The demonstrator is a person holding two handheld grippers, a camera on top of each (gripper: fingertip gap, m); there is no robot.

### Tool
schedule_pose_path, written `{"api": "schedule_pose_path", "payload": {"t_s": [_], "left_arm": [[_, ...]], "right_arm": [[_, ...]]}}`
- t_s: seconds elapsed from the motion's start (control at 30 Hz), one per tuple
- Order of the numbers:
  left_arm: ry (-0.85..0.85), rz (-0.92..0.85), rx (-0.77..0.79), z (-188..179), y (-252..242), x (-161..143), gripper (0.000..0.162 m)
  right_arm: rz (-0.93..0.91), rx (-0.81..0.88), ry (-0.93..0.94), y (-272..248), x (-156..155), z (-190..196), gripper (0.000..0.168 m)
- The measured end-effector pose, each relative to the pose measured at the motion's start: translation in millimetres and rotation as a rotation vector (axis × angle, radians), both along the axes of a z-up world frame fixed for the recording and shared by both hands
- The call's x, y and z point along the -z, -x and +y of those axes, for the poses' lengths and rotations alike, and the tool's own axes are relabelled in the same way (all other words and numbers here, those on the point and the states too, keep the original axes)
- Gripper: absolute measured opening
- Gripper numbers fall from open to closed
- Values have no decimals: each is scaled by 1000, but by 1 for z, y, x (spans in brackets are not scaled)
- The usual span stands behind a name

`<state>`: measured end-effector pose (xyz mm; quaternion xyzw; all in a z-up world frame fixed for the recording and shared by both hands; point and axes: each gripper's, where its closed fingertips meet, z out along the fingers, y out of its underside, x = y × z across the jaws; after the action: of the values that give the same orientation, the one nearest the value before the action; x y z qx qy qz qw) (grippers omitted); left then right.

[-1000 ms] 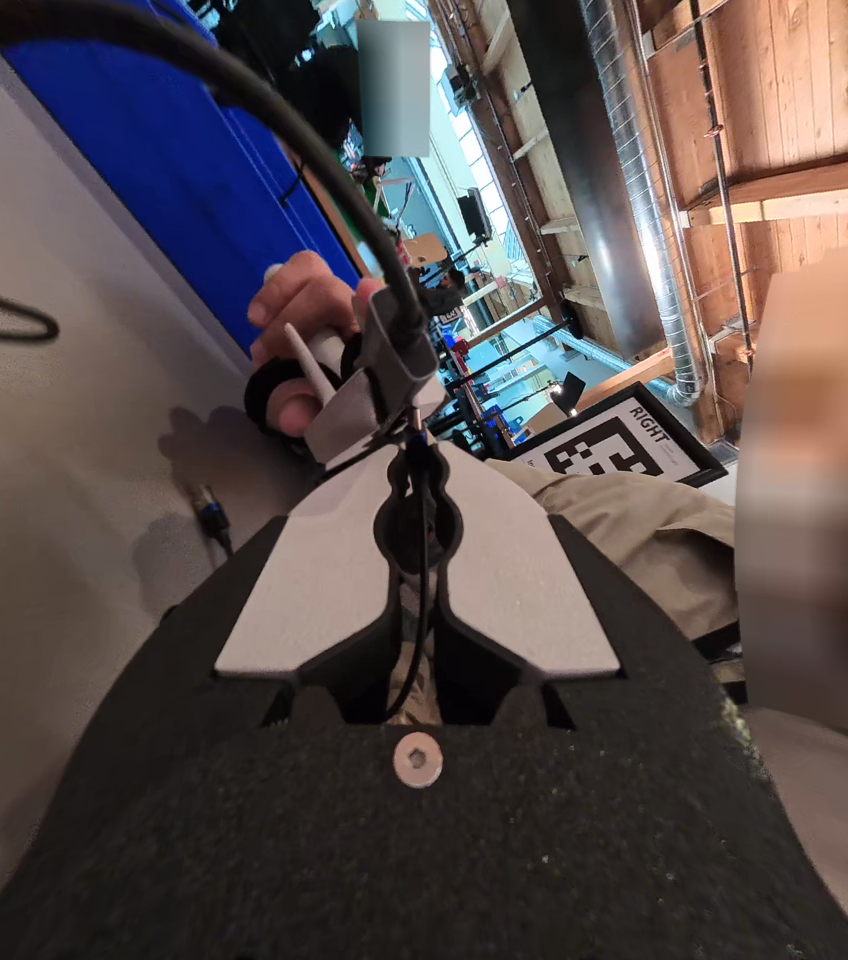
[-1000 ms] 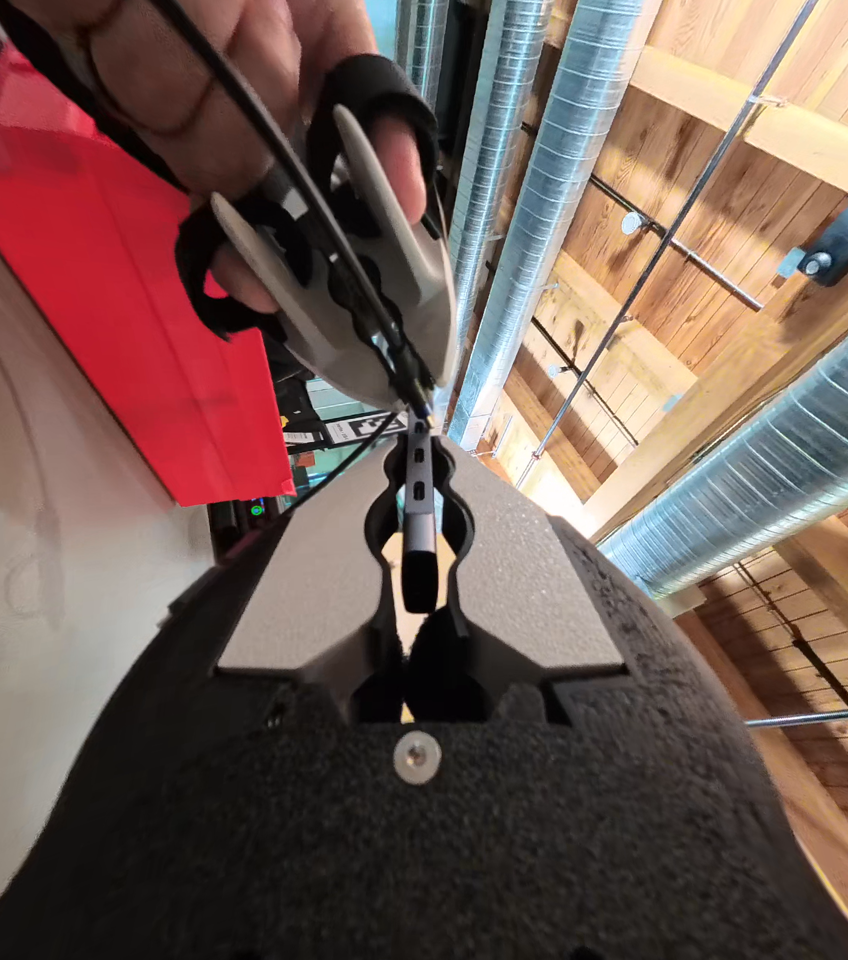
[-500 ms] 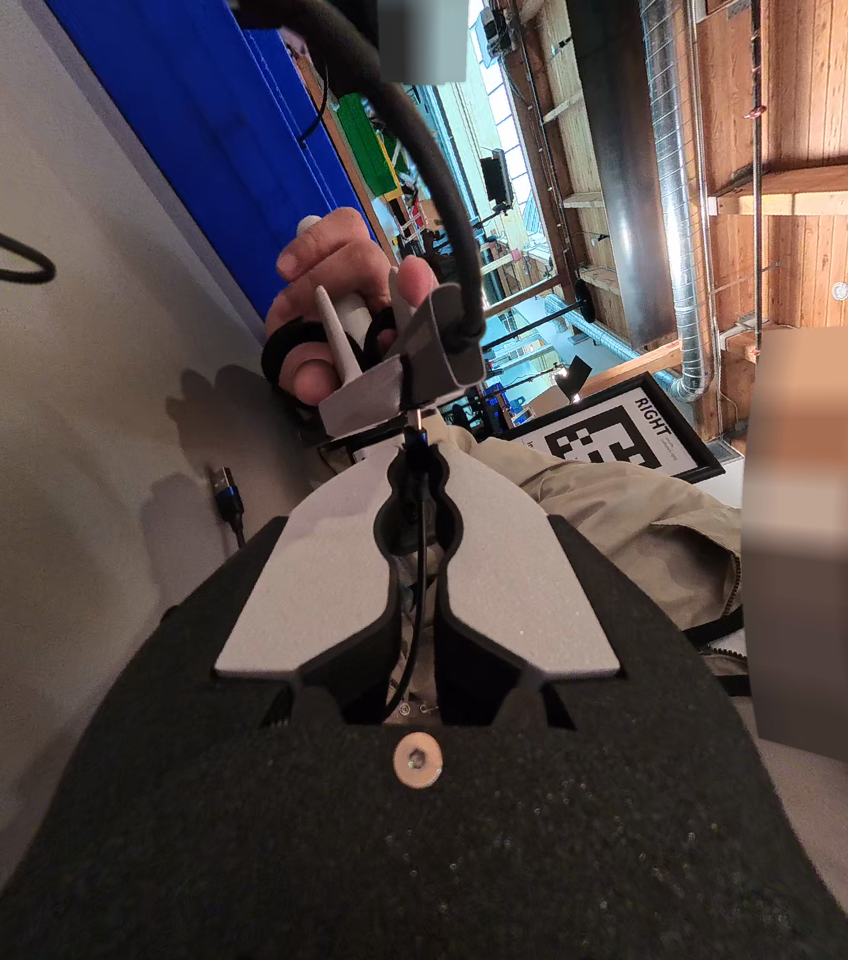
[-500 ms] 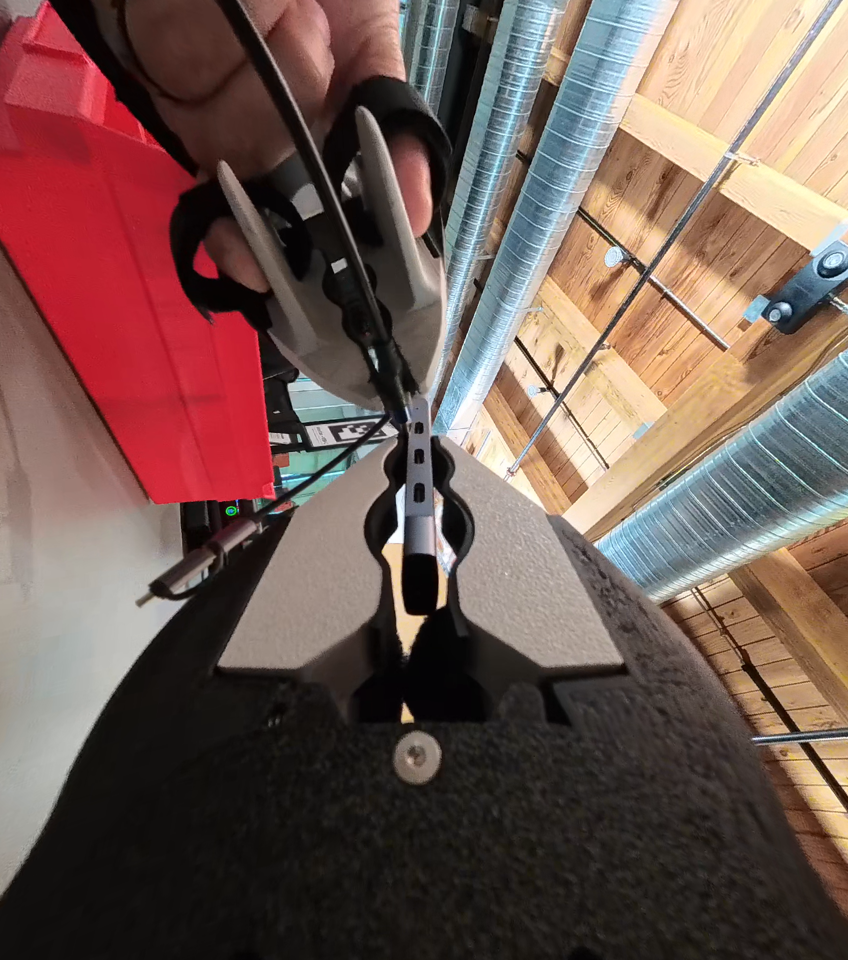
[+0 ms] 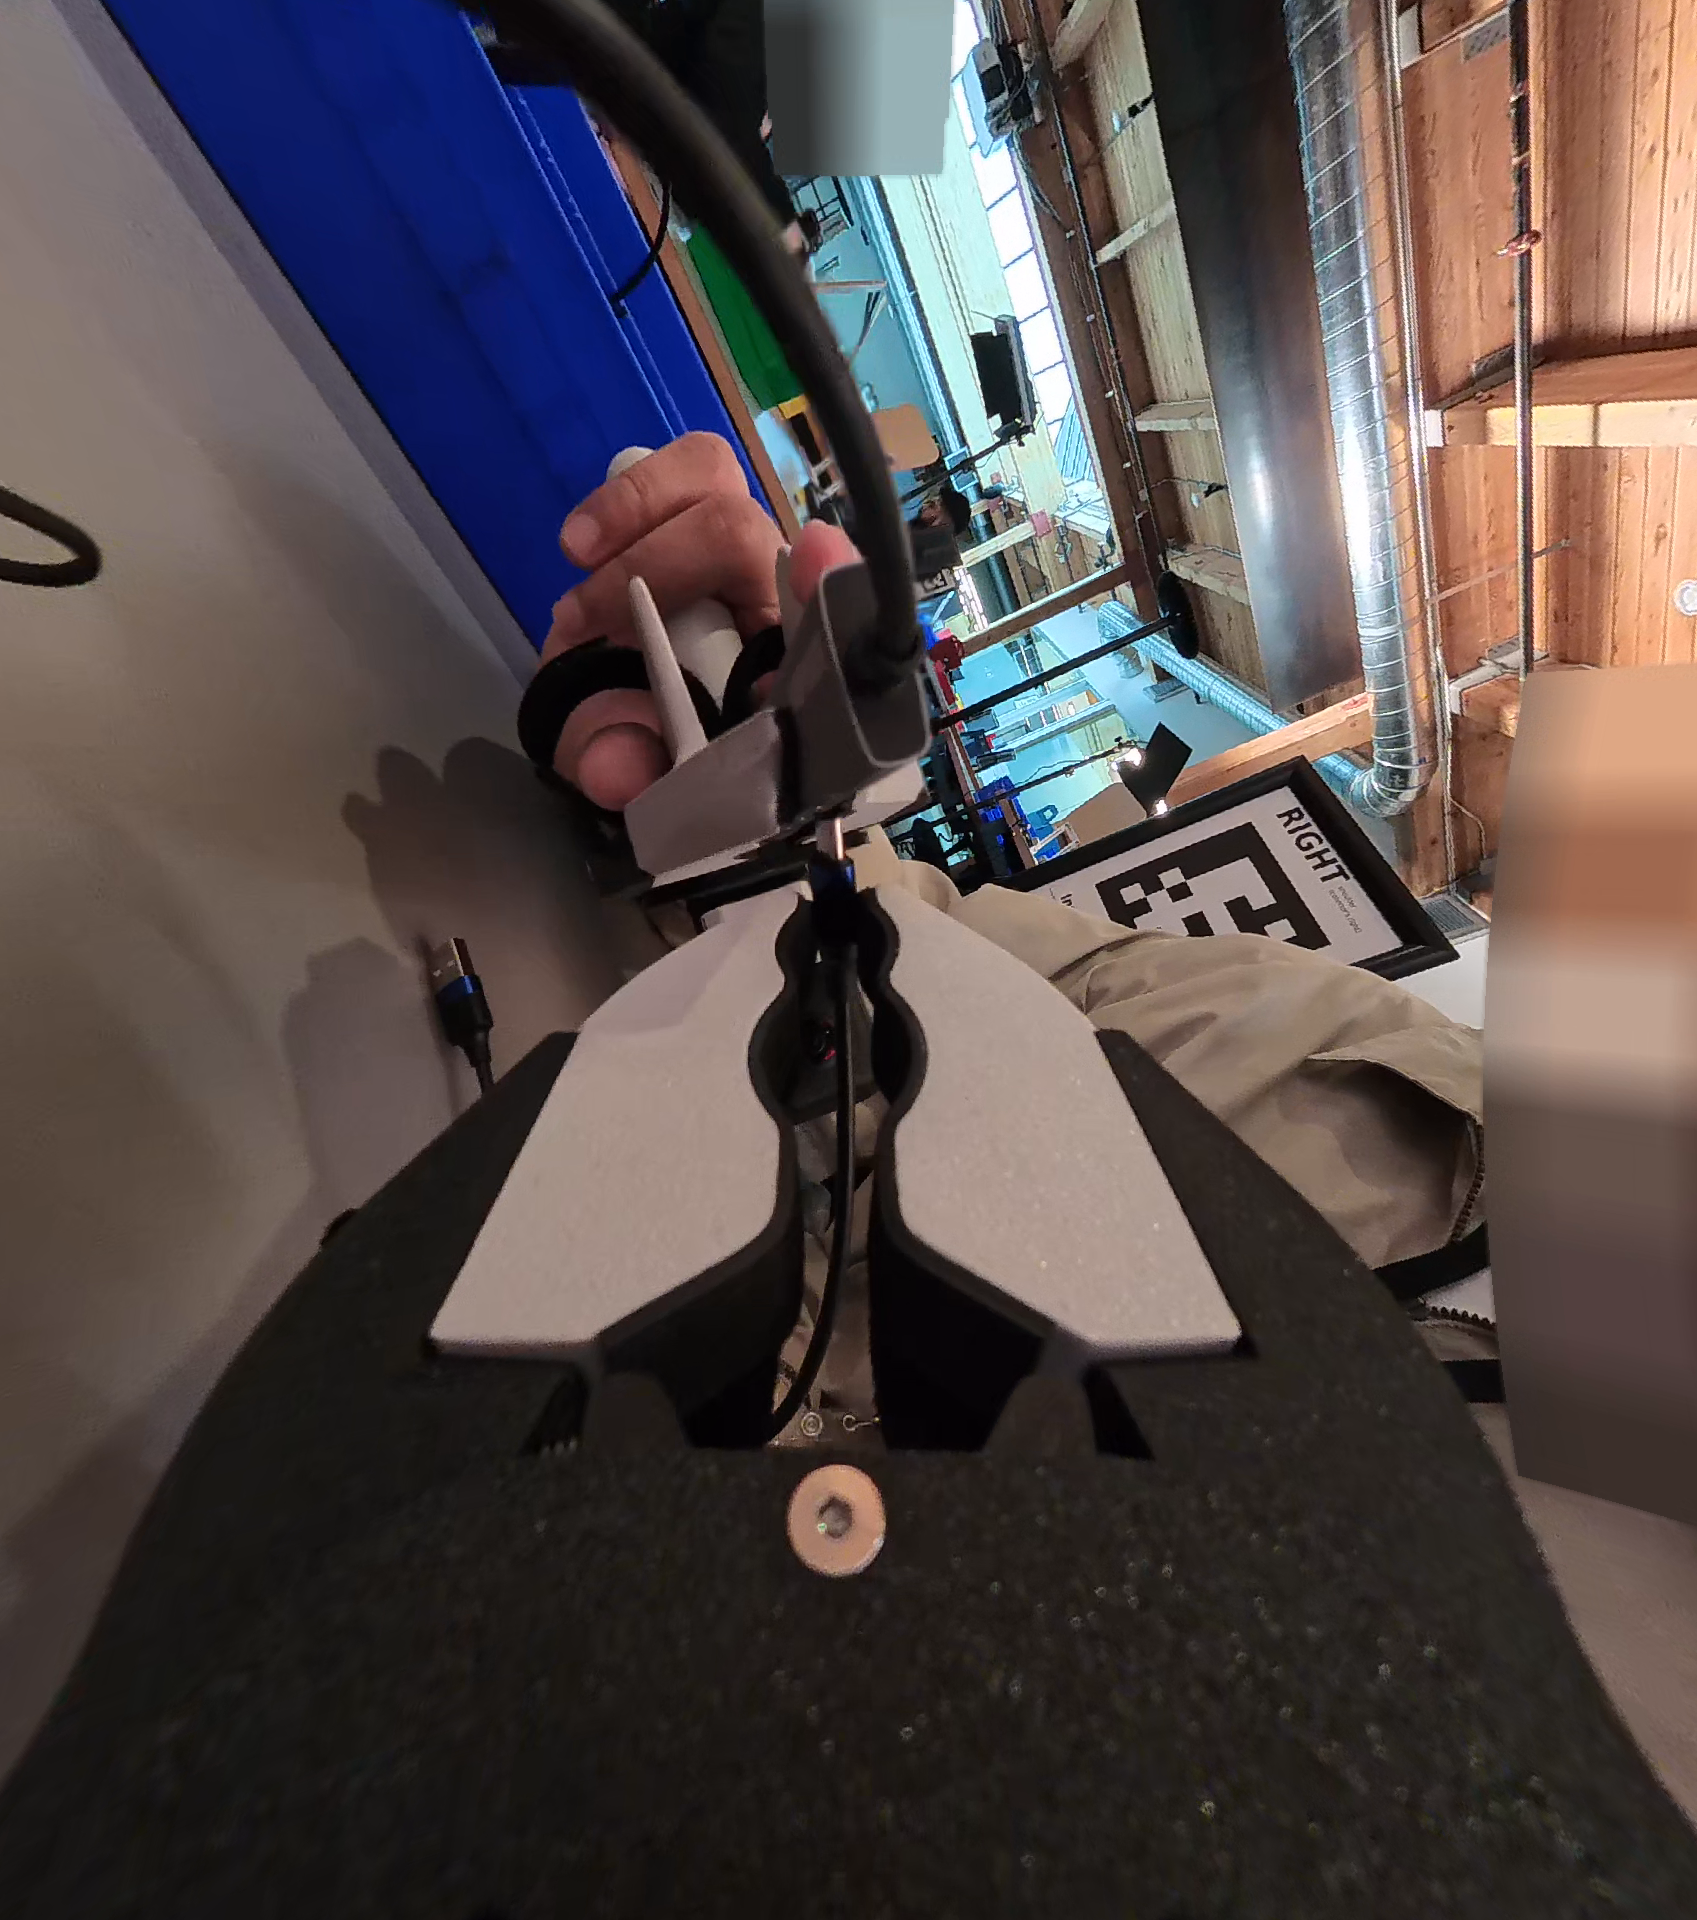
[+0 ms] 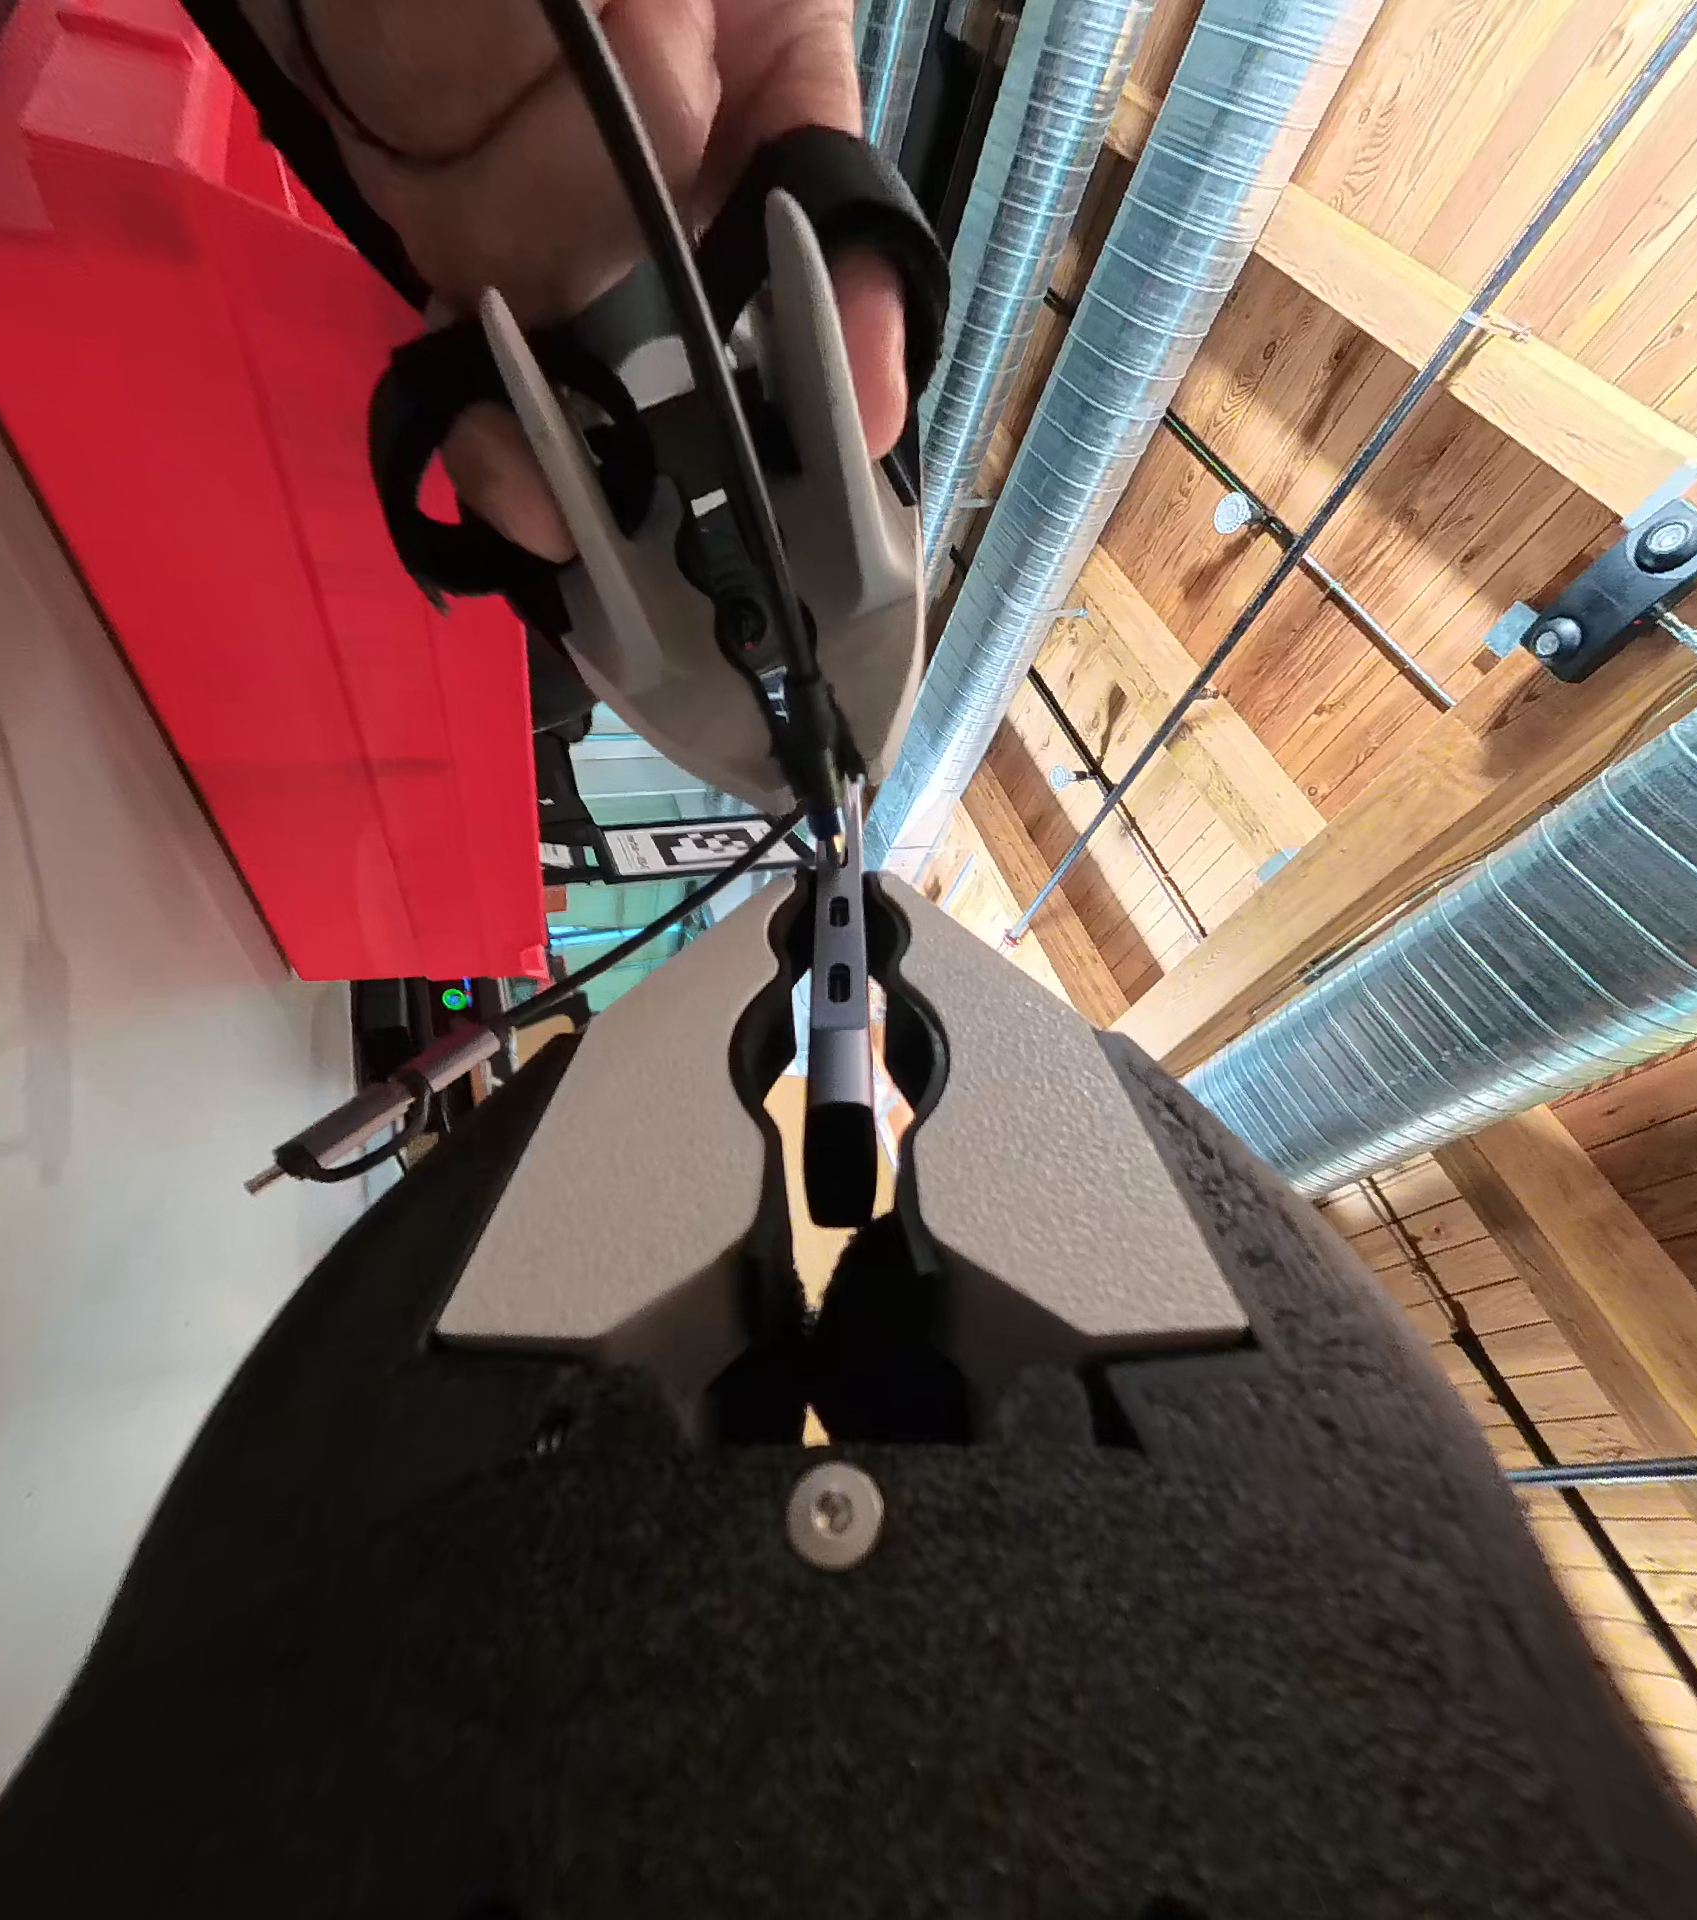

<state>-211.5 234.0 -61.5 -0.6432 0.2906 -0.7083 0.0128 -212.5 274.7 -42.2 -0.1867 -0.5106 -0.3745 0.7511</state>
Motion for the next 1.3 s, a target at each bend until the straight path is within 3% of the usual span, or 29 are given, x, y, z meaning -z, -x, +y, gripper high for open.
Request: {"api": "schedule_pose_path", "payload": {"t_s": [0.47, 0.7, 0.9, 1.1, 1.3], "left_arm": [[-16, 19, -17, 2, 3, -8, 7], [69, 6, 21, -4, 5, -10, 7], [-80, 87, 50, -7, 13, -10, 6], [-279, 189, -87, 8, 1, -2, 7], [-246, 171, -135, 11, -2, -5, 6]], "right_arm": [[-15, 20, -57, 1, -7, -4, 8], [-104, 63, -174, 6, -9, -10, 8], [-96, 49, -164, 14, -10, -17, 7], [-13, 65, -10, 8, -2, 1, 8], [22, 42, 43, 3, 0, 4, 8]]}}
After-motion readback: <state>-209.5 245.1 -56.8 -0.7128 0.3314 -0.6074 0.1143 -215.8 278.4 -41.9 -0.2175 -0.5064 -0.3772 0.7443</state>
